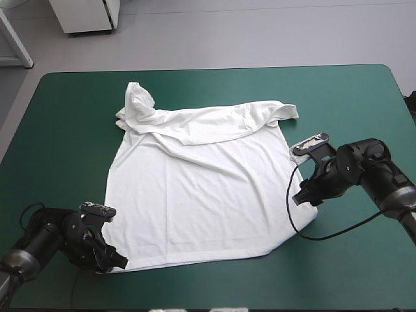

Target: Fold the cloth

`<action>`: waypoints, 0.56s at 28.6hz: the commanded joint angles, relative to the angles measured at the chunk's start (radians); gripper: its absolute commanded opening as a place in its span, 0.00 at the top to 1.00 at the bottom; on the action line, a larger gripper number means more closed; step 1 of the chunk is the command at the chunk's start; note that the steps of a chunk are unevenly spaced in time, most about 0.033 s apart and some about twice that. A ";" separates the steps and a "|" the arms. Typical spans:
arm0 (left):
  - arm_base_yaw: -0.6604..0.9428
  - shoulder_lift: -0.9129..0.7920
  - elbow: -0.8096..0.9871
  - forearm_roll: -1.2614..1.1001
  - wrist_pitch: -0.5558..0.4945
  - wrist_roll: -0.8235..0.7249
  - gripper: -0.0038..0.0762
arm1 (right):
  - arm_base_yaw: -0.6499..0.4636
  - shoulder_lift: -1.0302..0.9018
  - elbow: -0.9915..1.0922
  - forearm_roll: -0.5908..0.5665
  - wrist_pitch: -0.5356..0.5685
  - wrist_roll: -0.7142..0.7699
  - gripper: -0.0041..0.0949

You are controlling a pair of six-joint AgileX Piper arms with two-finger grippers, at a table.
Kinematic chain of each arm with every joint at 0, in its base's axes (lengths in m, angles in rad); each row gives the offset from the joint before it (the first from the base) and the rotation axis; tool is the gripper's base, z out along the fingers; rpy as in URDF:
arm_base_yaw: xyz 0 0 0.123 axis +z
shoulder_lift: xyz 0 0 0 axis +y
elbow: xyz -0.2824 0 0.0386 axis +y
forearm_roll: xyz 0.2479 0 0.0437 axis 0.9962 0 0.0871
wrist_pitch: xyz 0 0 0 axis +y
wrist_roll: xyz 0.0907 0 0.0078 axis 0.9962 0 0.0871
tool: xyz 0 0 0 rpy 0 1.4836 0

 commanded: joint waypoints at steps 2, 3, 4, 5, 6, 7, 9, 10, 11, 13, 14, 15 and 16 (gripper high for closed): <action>-0.005 0.045 -0.005 -0.113 -0.012 0.023 0.85 | -0.001 -0.009 -0.024 -0.036 -0.001 0.029 0.38; -0.005 0.051 -0.005 -0.113 -0.012 0.025 0.93 | -0.001 0.001 -0.024 -0.034 0.001 0.038 0.38; -0.005 0.056 -0.005 -0.113 -0.010 0.035 0.96 | -0.001 0.015 -0.024 -0.034 0.003 0.043 0.38; -0.005 0.056 -0.008 -0.113 -0.010 0.035 0.96 | -0.001 0.029 -0.024 -0.034 0.003 0.043 0.38; -0.005 0.058 -0.012 -0.113 -0.010 0.035 0.96 | -0.001 0.045 -0.024 -0.034 0.003 0.043 0.38; -0.005 0.058 -0.017 -0.114 -0.010 0.035 0.96 | -0.001 0.057 -0.024 -0.038 0.003 0.043 0.38; -0.005 0.058 -0.036 -0.114 -0.005 0.035 0.96 | -0.001 0.089 -0.024 -0.038 0.003 0.043 0.38; -0.005 0.058 -0.048 -0.116 -0.005 0.035 0.96 | -0.001 0.101 -0.024 -0.038 0.003 0.043 0.38; -0.005 0.058 -0.060 -0.116 -0.003 0.035 0.96 | -0.001 0.115 -0.024 -0.035 0.001 0.043 0.38; -0.005 0.058 -0.093 -0.116 0.002 0.035 0.96 | -0.001 0.139 -0.024 -0.037 0.001 0.043 0.38; -0.005 0.058 -0.106 -0.116 0.004 0.035 0.96 | -0.001 0.149 -0.024 -0.037 0.003 0.043 0.38; -0.005 0.058 -0.123 -0.116 0.006 0.035 0.96 | -0.001 0.157 -0.024 -0.032 0.007 0.043 0.38; -0.005 0.058 -0.138 -0.116 0.006 0.035 0.96 | -0.001 0.163 -0.024 -0.027 0.009 0.043 0.38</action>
